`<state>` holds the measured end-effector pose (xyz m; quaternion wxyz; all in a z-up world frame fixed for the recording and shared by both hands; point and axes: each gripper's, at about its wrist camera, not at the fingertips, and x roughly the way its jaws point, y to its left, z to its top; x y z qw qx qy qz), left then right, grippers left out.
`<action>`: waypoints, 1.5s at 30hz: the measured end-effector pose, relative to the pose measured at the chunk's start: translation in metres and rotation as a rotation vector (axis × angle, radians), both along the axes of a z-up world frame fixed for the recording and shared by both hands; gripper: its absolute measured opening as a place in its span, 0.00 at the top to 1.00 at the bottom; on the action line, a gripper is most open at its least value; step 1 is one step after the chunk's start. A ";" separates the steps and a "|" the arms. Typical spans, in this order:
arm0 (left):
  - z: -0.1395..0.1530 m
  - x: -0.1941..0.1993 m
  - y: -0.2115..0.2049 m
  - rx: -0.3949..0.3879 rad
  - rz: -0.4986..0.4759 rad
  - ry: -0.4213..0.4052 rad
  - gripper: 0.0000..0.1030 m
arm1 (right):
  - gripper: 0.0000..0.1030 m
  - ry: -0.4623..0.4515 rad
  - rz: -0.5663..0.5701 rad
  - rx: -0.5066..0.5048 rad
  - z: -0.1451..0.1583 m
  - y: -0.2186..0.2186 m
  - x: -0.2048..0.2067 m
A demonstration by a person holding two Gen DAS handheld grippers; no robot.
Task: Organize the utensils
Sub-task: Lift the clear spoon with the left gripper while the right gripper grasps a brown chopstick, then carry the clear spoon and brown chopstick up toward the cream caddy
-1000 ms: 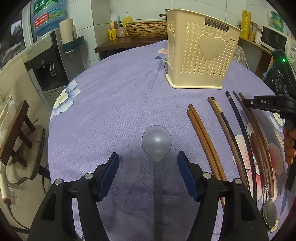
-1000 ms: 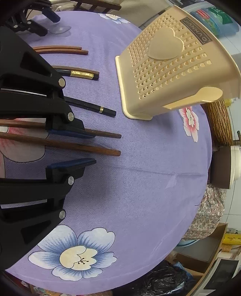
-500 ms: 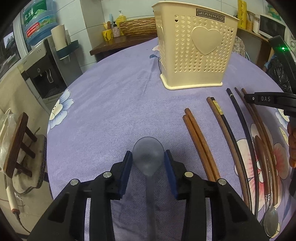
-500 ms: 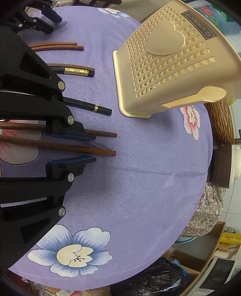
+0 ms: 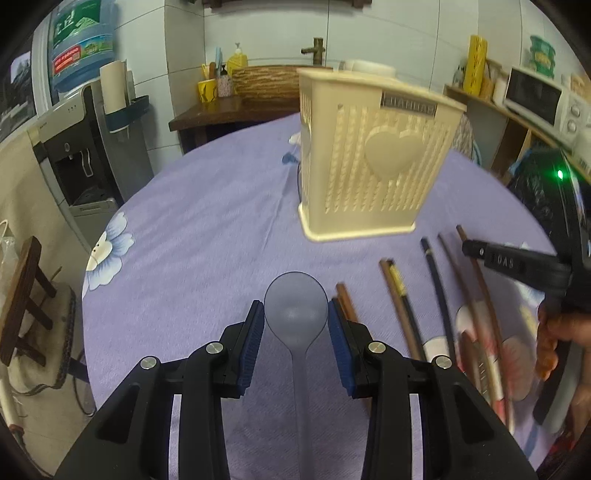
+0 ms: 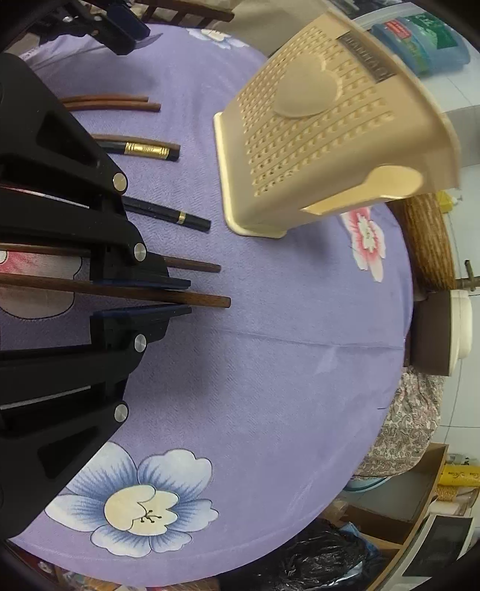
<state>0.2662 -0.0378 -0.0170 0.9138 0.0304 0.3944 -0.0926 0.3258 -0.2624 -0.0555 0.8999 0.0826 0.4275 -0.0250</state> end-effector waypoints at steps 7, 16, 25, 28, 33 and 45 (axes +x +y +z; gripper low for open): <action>0.030 0.004 -0.001 -0.048 -0.004 -0.086 0.65 | 0.92 -0.182 0.017 -0.036 0.061 -0.011 -0.031; 0.050 0.007 0.004 -0.111 -0.007 -0.125 0.66 | 0.92 -0.370 0.045 -0.038 0.129 -0.018 -0.075; 0.050 0.012 0.006 -0.150 -0.019 -0.101 0.92 | 0.92 -0.407 0.070 -0.034 0.144 -0.015 -0.091; 0.049 0.015 0.013 -0.159 0.001 -0.092 0.92 | 0.92 -0.404 0.070 -0.033 0.144 -0.016 -0.090; 0.049 0.026 0.047 -0.152 0.098 -0.079 0.78 | 0.92 -0.408 0.074 -0.030 0.145 -0.018 -0.092; -0.015 0.058 0.071 -0.070 0.235 0.137 0.44 | 0.92 -0.428 0.080 -0.045 0.144 -0.016 -0.101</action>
